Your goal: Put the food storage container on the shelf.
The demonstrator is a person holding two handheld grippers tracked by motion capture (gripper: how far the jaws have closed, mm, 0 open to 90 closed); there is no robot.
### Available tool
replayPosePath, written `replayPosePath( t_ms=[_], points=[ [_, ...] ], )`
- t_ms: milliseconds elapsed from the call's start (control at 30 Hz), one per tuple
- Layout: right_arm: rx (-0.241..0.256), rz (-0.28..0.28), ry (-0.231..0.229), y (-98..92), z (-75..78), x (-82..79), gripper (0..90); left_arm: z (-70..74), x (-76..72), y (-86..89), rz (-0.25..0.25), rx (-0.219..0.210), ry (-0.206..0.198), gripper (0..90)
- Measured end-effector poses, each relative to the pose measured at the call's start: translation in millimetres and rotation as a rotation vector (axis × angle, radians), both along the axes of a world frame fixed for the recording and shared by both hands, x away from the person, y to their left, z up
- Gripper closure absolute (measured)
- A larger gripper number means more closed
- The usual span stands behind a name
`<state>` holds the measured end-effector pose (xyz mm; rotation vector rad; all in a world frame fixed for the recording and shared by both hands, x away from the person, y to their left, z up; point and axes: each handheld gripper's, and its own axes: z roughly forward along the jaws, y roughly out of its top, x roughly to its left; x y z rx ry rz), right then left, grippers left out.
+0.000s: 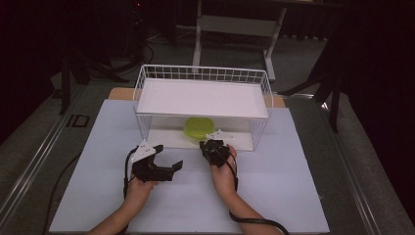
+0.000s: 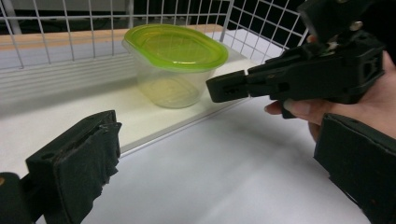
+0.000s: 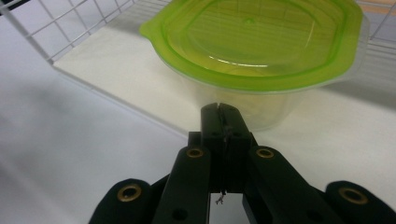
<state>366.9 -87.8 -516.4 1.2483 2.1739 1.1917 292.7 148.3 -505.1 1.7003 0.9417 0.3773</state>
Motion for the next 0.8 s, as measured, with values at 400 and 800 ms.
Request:
replayPosePath(
  t_ms=[400,800],
  points=[
    [0.016,-0.026,0.017,2.2,-4.5,14.2,85.9,2.7,0.1,0.4,-0.006,-0.011,-0.008,1.2],
    [0.038,0.035,0.022,-7.4,8.5,-12.6,55.1,14.0,-0.8,8.3,-0.061,-0.014,-0.019,1.2]
  ],
)
